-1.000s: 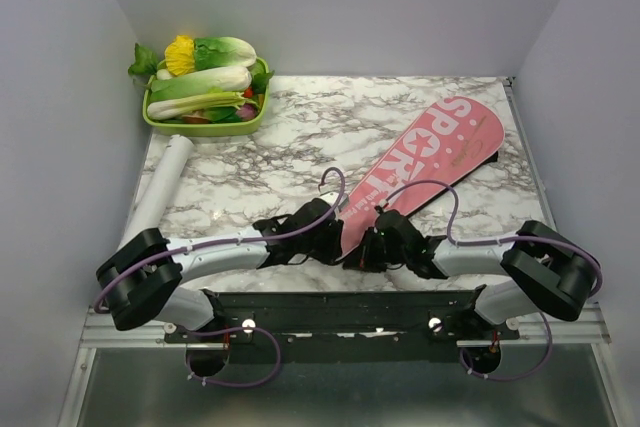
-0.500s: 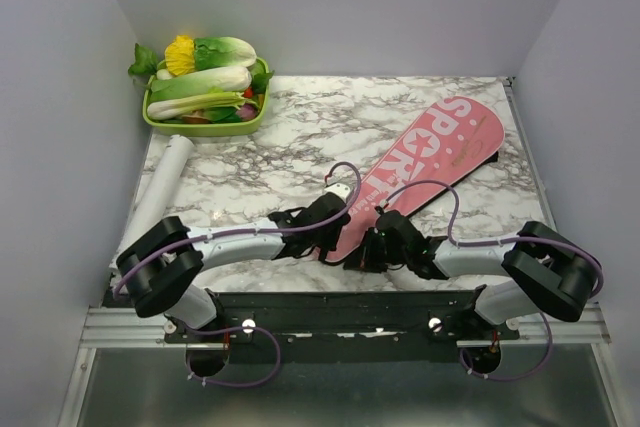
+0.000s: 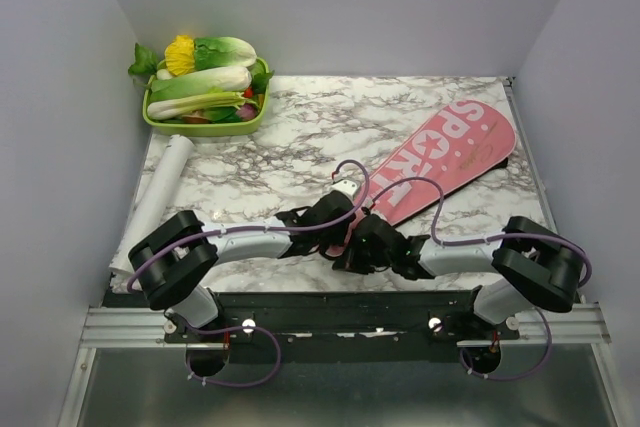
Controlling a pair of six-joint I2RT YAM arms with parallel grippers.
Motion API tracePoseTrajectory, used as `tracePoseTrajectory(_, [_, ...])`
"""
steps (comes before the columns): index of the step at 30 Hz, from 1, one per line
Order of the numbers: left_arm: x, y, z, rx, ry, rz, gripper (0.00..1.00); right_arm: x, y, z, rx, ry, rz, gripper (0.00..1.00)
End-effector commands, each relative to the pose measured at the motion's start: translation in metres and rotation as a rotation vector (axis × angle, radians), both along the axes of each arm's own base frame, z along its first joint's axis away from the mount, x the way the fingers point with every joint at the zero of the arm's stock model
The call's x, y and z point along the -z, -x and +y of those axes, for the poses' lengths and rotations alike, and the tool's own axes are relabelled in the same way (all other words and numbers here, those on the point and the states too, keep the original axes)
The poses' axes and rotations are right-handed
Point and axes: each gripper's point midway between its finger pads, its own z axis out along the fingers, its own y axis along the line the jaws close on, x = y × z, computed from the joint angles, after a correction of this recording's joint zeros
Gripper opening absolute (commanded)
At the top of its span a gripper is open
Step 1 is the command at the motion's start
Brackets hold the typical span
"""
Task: Pack up the badminton gear
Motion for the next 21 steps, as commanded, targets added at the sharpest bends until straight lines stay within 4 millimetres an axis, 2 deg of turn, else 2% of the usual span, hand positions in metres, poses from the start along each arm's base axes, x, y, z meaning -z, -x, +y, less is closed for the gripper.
tracePoseTrajectory(1, [0.047,0.026,0.022,0.039,-0.102,0.118,0.36,0.014,0.024,0.012,0.011,0.038,0.075,0.01])
tracePoseTrajectory(6, [0.050,0.034,0.027,0.054,-0.096,0.129,0.36,0.001,0.023,0.049,0.015,-0.070,0.063,0.01])
tracePoseTrajectory(13, [0.042,0.038,0.034,0.041,-0.065,0.120,0.36,0.001,0.010,0.056,0.075,-0.090,0.022,0.03])
tracePoseTrajectory(14, [0.042,0.038,0.035,0.040,-0.067,0.120,0.36,0.002,0.011,0.055,0.071,-0.084,0.022,0.05])
tracePoseTrajectory(17, [0.039,0.037,0.035,0.035,-0.069,0.114,0.36,0.000,0.013,0.052,0.052,-0.065,0.015,0.21])
tracePoseTrajectory(18, [0.039,0.037,0.035,0.035,-0.074,0.115,0.36,-0.001,0.014,0.050,0.049,-0.058,0.014,0.30])
tracePoseTrajectory(20, [0.036,0.035,0.035,0.032,-0.076,0.110,0.36,-0.004,0.015,0.041,0.051,-0.031,0.003,0.38])
tracePoseTrajectory(21, [0.035,0.035,0.036,0.027,-0.080,0.108,0.36,-0.006,0.015,0.036,0.052,-0.020,-0.005,0.46])
